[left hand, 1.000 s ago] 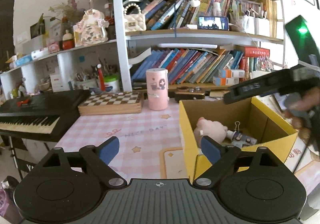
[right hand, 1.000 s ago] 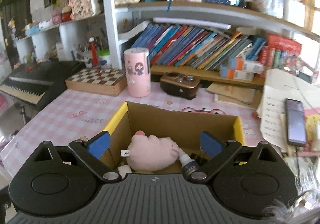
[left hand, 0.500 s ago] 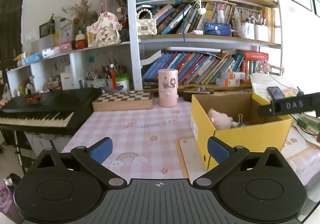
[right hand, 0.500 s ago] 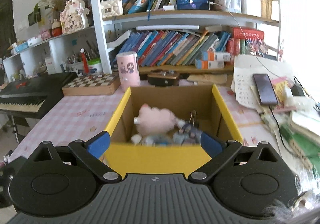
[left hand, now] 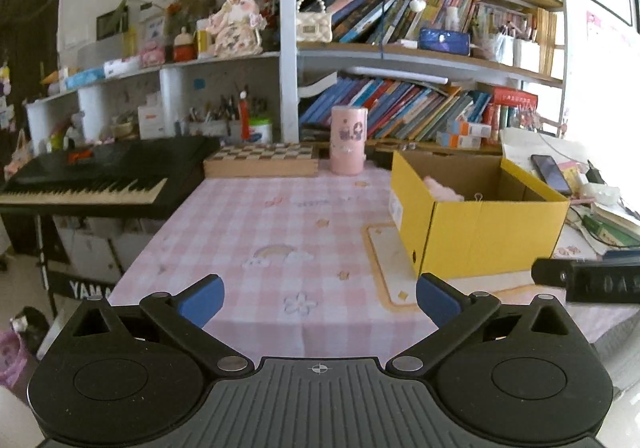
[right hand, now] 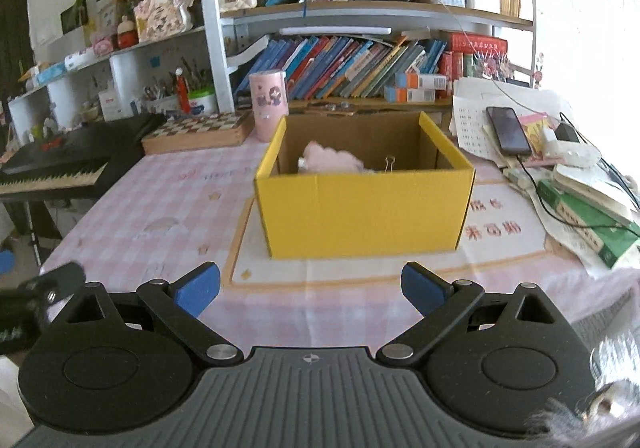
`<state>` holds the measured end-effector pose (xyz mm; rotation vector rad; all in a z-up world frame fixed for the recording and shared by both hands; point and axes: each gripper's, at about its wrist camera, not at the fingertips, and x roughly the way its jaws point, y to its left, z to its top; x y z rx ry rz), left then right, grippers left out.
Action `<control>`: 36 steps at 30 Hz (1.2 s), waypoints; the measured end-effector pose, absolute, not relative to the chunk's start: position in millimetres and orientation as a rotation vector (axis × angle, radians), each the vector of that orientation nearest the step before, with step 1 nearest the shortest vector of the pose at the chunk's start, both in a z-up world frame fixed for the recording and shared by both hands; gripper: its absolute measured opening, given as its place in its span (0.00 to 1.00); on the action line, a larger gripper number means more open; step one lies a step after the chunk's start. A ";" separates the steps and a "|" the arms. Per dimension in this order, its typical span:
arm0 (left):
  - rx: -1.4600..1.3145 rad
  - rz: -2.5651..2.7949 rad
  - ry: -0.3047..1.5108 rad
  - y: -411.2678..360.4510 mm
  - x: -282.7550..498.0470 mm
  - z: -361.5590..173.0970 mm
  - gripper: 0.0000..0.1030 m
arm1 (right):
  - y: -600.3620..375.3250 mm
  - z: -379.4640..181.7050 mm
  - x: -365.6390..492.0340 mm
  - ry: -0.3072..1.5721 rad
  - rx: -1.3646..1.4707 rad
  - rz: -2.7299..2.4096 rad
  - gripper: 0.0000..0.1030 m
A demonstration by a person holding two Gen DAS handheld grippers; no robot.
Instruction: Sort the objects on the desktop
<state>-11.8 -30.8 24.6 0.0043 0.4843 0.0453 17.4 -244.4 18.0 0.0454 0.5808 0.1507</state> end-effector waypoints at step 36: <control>0.084 0.016 0.528 -24.6 -40.6 12.9 1.00 | -217.1 -5.6 -35.7 0.668 0.060 0.101 0.96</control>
